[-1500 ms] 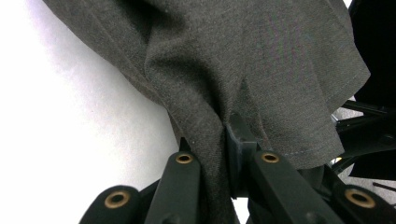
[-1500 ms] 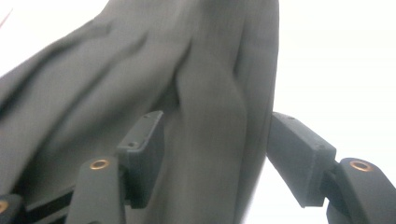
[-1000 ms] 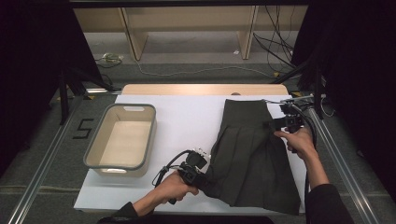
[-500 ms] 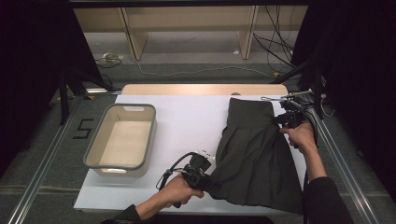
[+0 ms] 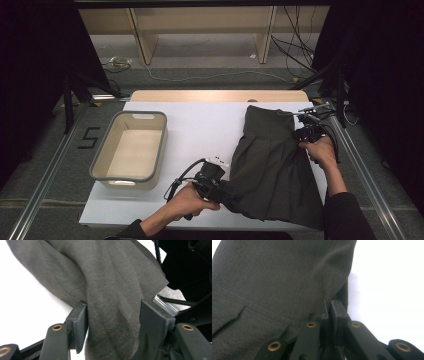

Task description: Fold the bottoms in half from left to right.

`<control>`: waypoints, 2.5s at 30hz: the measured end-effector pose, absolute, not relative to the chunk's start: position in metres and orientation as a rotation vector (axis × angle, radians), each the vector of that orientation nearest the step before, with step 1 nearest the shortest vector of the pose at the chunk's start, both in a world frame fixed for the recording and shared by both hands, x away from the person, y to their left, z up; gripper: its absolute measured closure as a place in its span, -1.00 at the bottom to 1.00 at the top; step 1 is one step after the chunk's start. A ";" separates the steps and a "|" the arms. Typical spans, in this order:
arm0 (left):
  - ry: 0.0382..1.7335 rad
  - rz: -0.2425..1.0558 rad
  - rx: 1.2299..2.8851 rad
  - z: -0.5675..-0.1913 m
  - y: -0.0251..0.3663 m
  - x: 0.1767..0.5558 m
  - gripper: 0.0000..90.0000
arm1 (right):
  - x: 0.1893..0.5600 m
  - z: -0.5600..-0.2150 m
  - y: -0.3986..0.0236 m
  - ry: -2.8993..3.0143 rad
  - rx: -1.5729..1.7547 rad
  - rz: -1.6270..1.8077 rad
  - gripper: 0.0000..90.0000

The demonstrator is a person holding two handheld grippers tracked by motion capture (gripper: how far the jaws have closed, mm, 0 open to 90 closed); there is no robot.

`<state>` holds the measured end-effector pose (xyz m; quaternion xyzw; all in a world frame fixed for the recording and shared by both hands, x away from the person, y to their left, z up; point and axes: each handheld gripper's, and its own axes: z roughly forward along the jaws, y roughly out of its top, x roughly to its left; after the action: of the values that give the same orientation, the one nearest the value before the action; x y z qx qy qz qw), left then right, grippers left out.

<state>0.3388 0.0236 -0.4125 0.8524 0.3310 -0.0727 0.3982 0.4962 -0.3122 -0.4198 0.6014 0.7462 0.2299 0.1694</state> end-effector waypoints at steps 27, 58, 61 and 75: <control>0.794 -0.255 2.294 -0.461 -0.013 0.332 0.72 | 0.499 -0.422 -0.306 2.129 1.660 0.572 0.82; 1.057 -0.050 2.112 -0.439 0.007 0.413 -0.48 | 0.466 -0.402 -0.324 2.086 1.644 0.735 -0.23; 1.064 -0.062 2.127 -0.444 0.002 0.415 -0.48 | 0.455 -0.404 -0.327 2.087 1.638 0.759 -0.34; 1.126 -0.226 2.158 -0.471 -0.019 0.428 -0.45 | 0.427 -0.428 -0.345 2.133 1.697 0.766 -0.40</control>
<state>0.4282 -0.0186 -0.4707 0.8296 0.4330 -0.0871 0.3417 0.4272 -0.3450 -0.4285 0.5921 0.7443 0.2673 0.1548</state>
